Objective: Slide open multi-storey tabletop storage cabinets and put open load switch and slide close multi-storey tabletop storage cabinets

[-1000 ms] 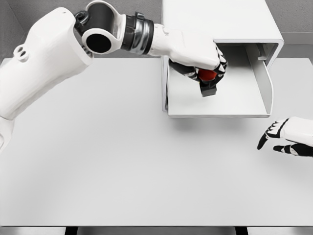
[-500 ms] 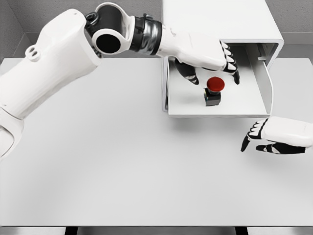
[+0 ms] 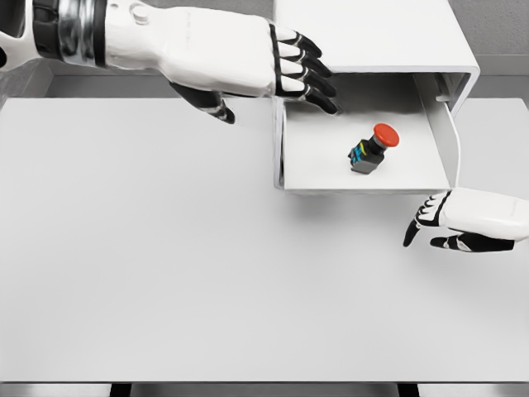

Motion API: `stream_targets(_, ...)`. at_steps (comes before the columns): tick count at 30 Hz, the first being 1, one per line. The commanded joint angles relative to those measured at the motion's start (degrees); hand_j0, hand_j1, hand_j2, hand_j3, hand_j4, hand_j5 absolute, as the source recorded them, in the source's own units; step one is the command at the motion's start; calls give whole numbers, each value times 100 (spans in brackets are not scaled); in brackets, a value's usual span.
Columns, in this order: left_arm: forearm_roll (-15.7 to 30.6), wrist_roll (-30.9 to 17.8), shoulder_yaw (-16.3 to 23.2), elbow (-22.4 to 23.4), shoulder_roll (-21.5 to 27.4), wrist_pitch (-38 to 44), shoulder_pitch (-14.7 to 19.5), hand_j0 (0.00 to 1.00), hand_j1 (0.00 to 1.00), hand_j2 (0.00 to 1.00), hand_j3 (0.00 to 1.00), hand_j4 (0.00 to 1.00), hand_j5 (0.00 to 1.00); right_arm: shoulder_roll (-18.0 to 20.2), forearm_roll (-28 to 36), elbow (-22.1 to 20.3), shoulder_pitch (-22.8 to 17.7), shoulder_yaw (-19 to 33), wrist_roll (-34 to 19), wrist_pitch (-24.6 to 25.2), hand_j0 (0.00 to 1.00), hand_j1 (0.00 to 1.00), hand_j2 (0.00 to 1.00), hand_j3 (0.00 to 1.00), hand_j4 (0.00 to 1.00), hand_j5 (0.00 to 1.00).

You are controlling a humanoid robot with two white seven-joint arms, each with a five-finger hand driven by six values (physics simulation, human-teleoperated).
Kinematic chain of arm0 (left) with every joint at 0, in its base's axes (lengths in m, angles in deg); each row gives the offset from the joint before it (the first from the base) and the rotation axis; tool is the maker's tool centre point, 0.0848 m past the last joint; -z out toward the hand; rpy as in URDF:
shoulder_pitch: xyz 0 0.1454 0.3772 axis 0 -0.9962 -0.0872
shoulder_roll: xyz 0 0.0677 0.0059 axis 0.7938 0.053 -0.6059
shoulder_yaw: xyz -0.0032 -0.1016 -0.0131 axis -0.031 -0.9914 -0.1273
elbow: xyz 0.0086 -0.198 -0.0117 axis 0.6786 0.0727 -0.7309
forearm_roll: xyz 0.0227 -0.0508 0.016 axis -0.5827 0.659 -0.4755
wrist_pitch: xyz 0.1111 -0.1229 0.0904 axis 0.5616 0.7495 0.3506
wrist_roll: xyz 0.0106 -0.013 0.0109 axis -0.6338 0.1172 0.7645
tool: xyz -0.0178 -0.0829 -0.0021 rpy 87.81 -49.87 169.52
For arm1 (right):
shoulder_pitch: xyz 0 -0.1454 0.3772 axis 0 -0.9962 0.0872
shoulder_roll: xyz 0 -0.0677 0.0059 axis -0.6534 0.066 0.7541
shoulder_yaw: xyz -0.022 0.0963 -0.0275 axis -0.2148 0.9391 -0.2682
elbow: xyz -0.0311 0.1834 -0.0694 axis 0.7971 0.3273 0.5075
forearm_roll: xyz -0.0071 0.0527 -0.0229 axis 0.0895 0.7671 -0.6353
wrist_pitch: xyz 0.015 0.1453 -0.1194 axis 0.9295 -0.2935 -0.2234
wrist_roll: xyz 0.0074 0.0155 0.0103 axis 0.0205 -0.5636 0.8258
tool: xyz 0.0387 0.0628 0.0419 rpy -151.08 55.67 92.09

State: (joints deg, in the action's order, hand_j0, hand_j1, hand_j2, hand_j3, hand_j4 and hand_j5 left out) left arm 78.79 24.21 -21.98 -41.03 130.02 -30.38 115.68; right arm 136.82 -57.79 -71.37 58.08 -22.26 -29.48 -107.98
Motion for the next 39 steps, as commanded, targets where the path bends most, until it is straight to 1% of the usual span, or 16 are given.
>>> stream_targets(1, 220, 3, -72, -223, 988, 14, 0, 100, 100, 100, 100, 100, 100, 7, 52, 1, 0, 2, 7, 21, 59, 59, 59, 59, 59, 59)
stream_targets(4, 229, 3, -37, -205, 1304, 14, -53, 100, 100, 100, 100, 100, 100, -2, 43, 45, 53, 2, 7, 21, 59, 59, 59, 59, 59, 59)
stream_targets(6, 229, 3, -10, -196, 1384, 14, -79, 100, 100, 100, 100, 100, 100, -2, 43, 54, 149, 19, 7, 21, 60, 60, 60, 60, 60, 60)
stream_targets(8, 220, 3, -2, -196, 1384, 14, -141, 100, 100, 100, 100, 100, 100, -72, 60, 142, 290, 28, 7, 21, 60, 60, 60, 60, 60, 60)
stream_targets(10, 220, 3, 7, -196, 1384, 14, -176, 100, 100, 100, 100, 100, 100, -116, 52, 150, 325, 19, 7, 21, 60, 60, 60, 60, 60, 60)
stream_targets(24, 229, 3, 16, -196, 1393, 14, -185, 100, 100, 100, 100, 100, 100, -441, -54, 186, 642, -33, 7, 21, 61, 61, 61, 61, 61, 61)
stream_targets(25, 220, 3, 16, -196, 1384, 14, -185, 100, 100, 100, 100, 100, 100, -529, -54, 229, 721, -77, 7, 21, 61, 61, 61, 61, 61, 61)
stream_targets(28, 202, 3, 16, -196, 1375, 14, -193, 100, 100, 100, 100, 100, 100, -670, -115, 449, 1107, -517, 7, 21, 61, 61, 61, 61, 61, 61)
stream_targets(30, 159, 3, 25, -196, 1305, 14, -334, 100, 100, 100, 100, 100, 100, -714, -142, 467, 1143, -526, 7, 21, 62, 62, 62, 62, 62, 62)
stream_targets(32, -79, 3, 33, -179, 1226, 14, -606, 100, 100, 100, 100, 100, 100, -722, -159, 476, 1151, -534, 7, 21, 62, 62, 62, 62, 62, 62)
stream_targets(33, -140, 3, 33, -56, 1111, 14, -729, 100, 100, 100, 100, 100, 100, -766, -159, 520, 1213, -534, 7, 21, 62, 62, 62, 62, 62, 62)
stream_targets(34, -219, 3, 33, 14, 1041, 14, -879, 100, 100, 100, 100, 100, 100, -784, -203, 564, 1318, -675, 7, 21, 62, 62, 62, 62, 62, 62)
stream_targets(35, -228, 3, 33, 67, 1015, 14, -914, 100, 100, 100, 100, 100, 100, -810, -221, 616, 1406, -780, 7, 21, 62, 62, 62, 62, 62, 62)
stream_targets(36, -228, 3, 235, 164, 1006, 14, -914, 100, 100, 100, 100, 100, 100, -863, -221, 695, 1476, -807, 7, 21, 62, 62, 62, 62, 62, 62)
stream_targets(37, -219, 3, 639, 234, 997, 14, -914, 100, 100, 100, 100, 100, 100, -889, -221, 757, 1512, -816, 7, 21, 62, 62, 62, 62, 62, 62)
stream_targets(39, -228, 3, 701, 357, 900, 14, -914, 100, 100, 100, 100, 100, 100, -959, -238, 862, 1669, -982, 7, 21, 63, 63, 63, 63, 63, 63)
